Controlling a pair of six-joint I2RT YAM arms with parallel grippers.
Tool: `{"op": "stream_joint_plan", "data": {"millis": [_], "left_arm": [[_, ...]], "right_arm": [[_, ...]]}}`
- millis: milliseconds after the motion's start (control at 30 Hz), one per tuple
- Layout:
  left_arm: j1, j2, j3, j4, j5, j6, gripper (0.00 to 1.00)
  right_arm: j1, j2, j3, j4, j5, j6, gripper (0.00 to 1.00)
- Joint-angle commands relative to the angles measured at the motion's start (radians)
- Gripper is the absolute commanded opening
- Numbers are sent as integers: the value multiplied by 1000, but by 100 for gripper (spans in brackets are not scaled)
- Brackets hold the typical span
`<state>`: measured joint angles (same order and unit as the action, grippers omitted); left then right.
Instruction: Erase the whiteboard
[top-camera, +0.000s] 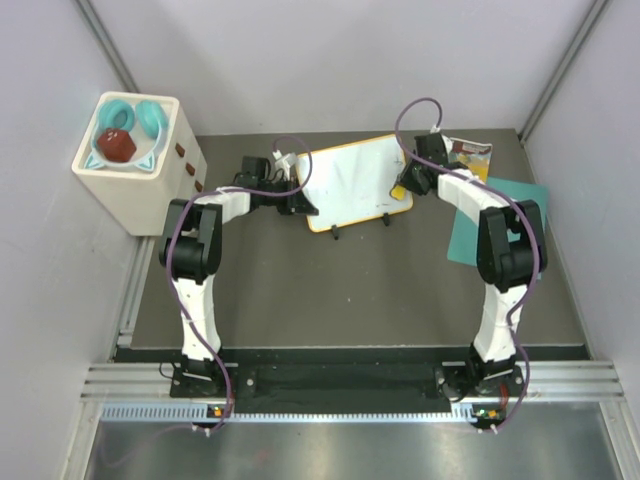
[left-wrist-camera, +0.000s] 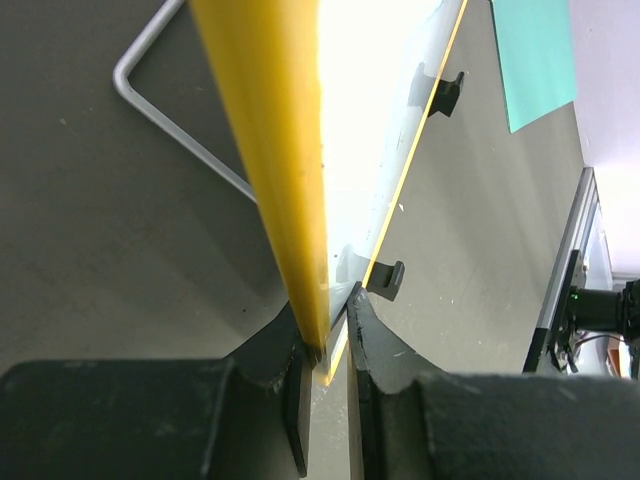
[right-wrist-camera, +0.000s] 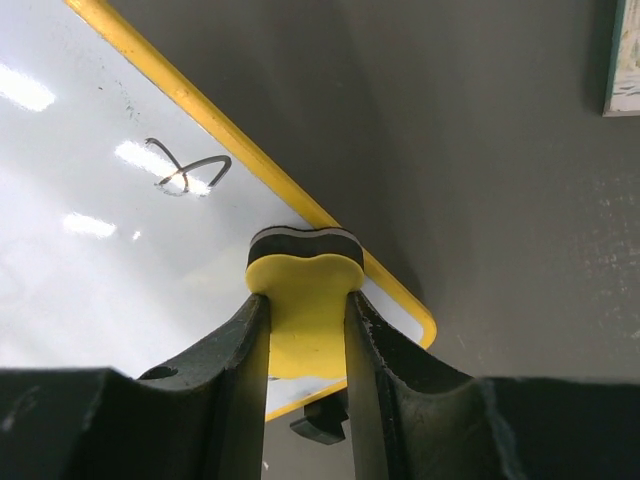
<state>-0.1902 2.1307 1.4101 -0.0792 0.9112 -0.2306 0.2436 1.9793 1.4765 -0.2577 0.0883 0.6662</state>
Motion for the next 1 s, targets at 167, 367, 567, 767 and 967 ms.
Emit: {"op": "stream_joint_plan", "data": {"millis": [167, 367, 567, 767, 967], "left_arm": [[-28, 69, -23, -114, -291, 122, 0], [-28, 69, -23, -114, -291, 122, 0], [-31, 71, -20, -116, -288, 122, 0], [-29, 72, -19, -117, -290, 123, 0], [-31, 71, -19, -119, -290, 123, 0]], "right_arm": [[-24, 96, 261, -147, 50, -57, 0], [-36, 118, 378, -169, 33, -59, 0], [-38, 182, 534, -218, 14, -74, 0], [-38, 199, 519, -218, 5, -77, 0], [-38, 98, 245, -92, -19, -60, 0]]}}
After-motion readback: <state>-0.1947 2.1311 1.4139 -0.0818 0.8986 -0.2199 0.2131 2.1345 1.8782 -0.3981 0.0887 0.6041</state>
